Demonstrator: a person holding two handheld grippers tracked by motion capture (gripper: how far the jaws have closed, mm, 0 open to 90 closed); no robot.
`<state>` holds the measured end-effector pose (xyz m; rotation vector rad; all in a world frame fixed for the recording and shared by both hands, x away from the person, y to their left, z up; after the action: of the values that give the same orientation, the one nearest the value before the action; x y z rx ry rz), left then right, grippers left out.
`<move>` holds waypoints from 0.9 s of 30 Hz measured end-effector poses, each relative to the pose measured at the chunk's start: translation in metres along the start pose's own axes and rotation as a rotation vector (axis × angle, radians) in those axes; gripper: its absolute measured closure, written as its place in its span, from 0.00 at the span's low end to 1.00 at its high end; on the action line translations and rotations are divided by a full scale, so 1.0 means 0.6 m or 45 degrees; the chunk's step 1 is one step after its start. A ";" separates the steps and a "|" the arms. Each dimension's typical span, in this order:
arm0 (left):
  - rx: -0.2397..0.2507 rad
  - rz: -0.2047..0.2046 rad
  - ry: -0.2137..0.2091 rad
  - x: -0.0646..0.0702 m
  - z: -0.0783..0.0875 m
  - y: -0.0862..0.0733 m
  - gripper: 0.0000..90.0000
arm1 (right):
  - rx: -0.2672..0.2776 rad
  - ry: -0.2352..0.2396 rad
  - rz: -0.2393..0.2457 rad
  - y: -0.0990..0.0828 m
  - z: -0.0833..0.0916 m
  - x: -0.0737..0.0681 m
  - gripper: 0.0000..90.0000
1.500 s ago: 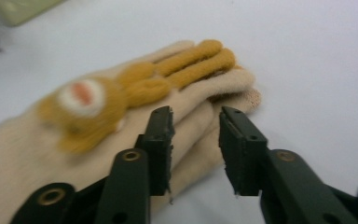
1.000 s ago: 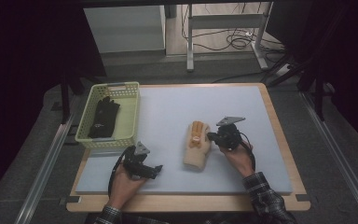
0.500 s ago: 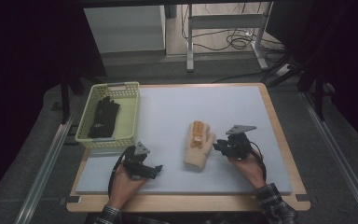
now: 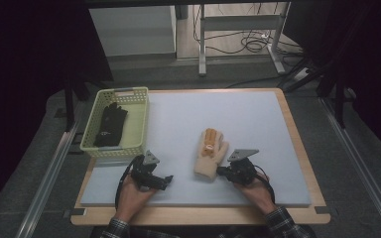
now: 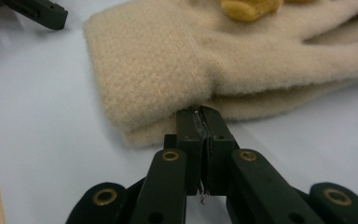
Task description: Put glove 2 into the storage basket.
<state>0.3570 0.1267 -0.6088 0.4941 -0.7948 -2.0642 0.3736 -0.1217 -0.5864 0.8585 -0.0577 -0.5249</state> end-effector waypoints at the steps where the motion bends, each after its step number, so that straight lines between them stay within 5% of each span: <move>1: 0.000 0.000 0.000 0.000 0.000 0.000 0.00 | 0.003 0.009 0.001 0.005 -0.008 -0.003 0.95; 20: -0.001 0.001 0.000 0.000 0.000 0.000 0.00 | 0.006 -0.029 0.067 0.070 -0.090 -0.010 0.95; 27: -0.001 0.002 0.000 0.000 0.000 0.000 0.00 | 0.004 -0.031 0.073 0.073 -0.092 -0.011 0.90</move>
<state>0.3569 0.1267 -0.6088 0.4930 -0.7945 -2.0632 0.4001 -0.0559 -0.5898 0.8512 -0.1052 -0.4815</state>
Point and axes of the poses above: each handheld gripper's, and its own axes: z roughly backward along the jaws, y roughly out of its top, x roughly to its right, the point moved 8 cm from there along -z, roughly forward along the jaws, and after that the axes turned 7 degrees about y, right-handed, at the moved point
